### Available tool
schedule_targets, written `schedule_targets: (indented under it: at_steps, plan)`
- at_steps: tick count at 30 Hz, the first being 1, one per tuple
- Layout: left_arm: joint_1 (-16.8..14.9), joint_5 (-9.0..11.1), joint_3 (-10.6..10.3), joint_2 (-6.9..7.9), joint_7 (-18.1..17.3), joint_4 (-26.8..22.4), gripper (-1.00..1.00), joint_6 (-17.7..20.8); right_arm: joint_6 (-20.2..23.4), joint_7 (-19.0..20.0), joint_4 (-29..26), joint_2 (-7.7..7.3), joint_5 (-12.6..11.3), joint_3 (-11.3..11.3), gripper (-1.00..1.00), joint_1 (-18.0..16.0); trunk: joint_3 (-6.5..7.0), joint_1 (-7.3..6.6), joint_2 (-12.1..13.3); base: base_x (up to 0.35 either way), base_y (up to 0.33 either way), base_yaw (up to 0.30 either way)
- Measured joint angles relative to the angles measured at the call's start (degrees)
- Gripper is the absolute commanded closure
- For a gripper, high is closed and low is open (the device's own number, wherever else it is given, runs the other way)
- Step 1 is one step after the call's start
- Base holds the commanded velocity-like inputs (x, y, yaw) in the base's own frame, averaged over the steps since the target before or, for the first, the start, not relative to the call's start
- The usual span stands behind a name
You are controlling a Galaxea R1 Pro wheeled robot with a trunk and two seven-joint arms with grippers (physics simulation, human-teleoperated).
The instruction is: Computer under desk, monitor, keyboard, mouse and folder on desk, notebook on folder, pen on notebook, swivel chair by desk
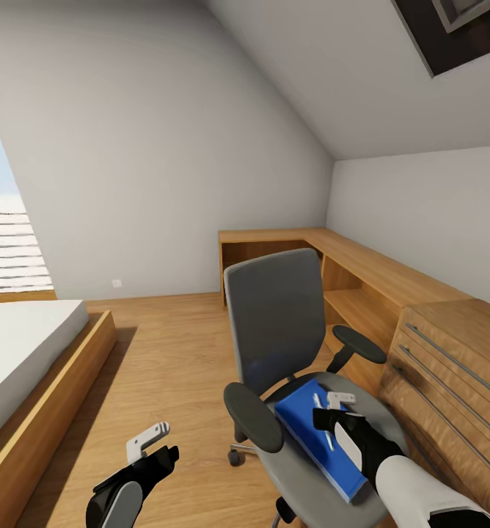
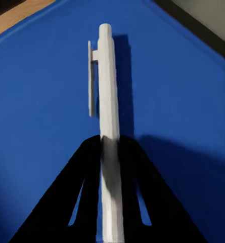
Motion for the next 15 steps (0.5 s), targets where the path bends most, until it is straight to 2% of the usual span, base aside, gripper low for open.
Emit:
schedule_targets:
  at_steps: [15]
  plan:
    - [0.0, 0.0, 0.0, 0.00, 0.1, 0.0, -1.00, 0.0, -0.1, 0.0, -0.1, -0.05, 0.0, 0.0, 1.00, 0.0, 0.00, 0.00, 0.0, 0.000, 0.000, 0.000]
